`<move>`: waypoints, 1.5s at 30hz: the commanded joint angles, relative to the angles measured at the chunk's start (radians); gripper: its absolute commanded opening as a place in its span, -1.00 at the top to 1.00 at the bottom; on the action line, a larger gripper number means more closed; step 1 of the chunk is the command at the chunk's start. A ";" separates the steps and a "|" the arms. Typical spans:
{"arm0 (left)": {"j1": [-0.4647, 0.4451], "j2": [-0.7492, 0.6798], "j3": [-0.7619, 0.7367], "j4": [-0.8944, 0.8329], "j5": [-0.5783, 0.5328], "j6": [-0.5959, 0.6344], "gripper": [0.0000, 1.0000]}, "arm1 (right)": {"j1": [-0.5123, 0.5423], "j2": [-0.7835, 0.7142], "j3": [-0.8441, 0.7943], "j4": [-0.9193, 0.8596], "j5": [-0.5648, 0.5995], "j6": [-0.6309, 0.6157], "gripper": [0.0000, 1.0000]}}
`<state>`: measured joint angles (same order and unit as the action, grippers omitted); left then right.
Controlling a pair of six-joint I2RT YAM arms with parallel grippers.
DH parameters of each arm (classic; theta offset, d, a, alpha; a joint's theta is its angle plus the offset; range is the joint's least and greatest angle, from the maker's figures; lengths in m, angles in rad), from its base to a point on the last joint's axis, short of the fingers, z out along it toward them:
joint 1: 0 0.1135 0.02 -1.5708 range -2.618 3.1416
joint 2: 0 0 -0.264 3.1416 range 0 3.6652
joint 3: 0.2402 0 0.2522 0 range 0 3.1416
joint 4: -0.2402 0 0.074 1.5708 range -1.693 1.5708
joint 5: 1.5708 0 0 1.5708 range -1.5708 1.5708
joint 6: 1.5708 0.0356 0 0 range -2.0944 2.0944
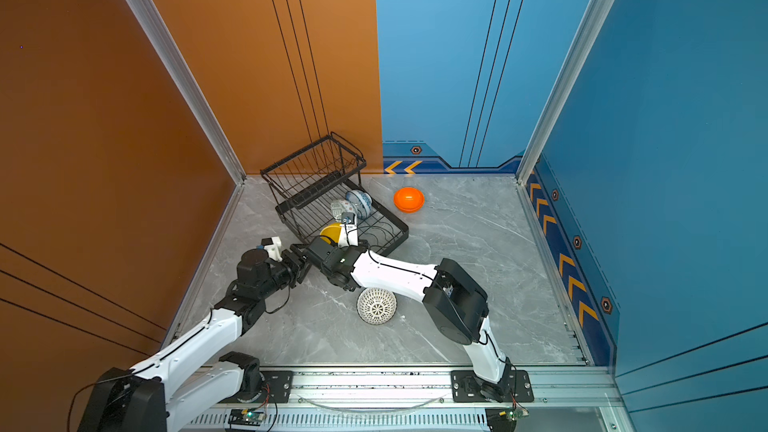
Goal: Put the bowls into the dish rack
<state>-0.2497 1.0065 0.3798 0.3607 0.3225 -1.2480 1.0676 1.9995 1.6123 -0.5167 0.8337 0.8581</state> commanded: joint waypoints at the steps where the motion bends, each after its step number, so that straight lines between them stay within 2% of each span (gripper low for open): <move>1: -0.020 0.021 0.040 0.034 0.003 0.047 -0.30 | 0.000 -0.069 -0.011 -0.016 -0.028 -0.014 1.00; 5: -0.020 0.078 0.058 0.069 0.011 0.054 -0.11 | 0.006 -0.089 -0.012 -0.014 -0.061 -0.016 1.00; 9: -0.020 0.127 0.086 0.096 0.013 0.057 0.23 | 0.014 -0.106 -0.015 -0.013 -0.069 -0.029 1.00; 12: -0.018 0.149 0.105 0.100 0.006 0.063 0.32 | 0.015 -0.120 -0.026 -0.010 -0.083 -0.042 1.00; 15: -0.020 0.174 0.126 0.101 0.004 0.073 0.50 | 0.015 -0.131 -0.039 -0.005 -0.105 -0.052 1.00; 18: -0.022 0.205 0.140 0.111 0.008 0.079 0.75 | 0.017 -0.145 -0.069 0.020 -0.131 -0.059 1.00; 23: -0.026 0.238 0.146 0.135 0.009 0.076 0.85 | 0.014 -0.178 -0.136 0.093 -0.190 -0.088 1.00; 27: -0.036 0.240 0.151 0.136 0.001 0.077 0.85 | 0.003 -0.175 -0.153 0.110 -0.186 -0.086 1.00; 28: -0.036 0.240 0.152 0.136 -0.001 0.077 0.79 | 0.000 -0.172 -0.153 0.110 -0.176 -0.084 1.00; 30: -0.037 0.239 0.150 0.136 0.001 0.076 0.38 | 0.002 -0.166 -0.140 0.094 -0.124 -0.082 1.00; 32: -0.037 0.237 0.145 0.136 -0.001 0.073 0.23 | 0.004 -0.151 -0.121 0.069 -0.066 -0.078 1.00; 34: -0.033 0.233 0.139 0.136 -0.002 0.071 -0.03 | 0.004 -0.127 -0.087 0.033 -0.020 -0.076 1.00; 41: 0.014 0.174 0.094 0.135 0.022 0.049 -0.40 | 0.017 -0.066 -0.003 -0.054 0.136 -0.071 1.00; 45: 0.064 0.104 0.045 0.093 0.050 0.045 -0.81 | 0.019 -0.011 0.059 -0.100 0.194 -0.067 1.00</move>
<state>-0.2184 1.1522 0.4610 0.4789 0.3676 -1.2037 1.0809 1.9503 1.6188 -0.5400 0.9218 0.7750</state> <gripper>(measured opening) 0.874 0.079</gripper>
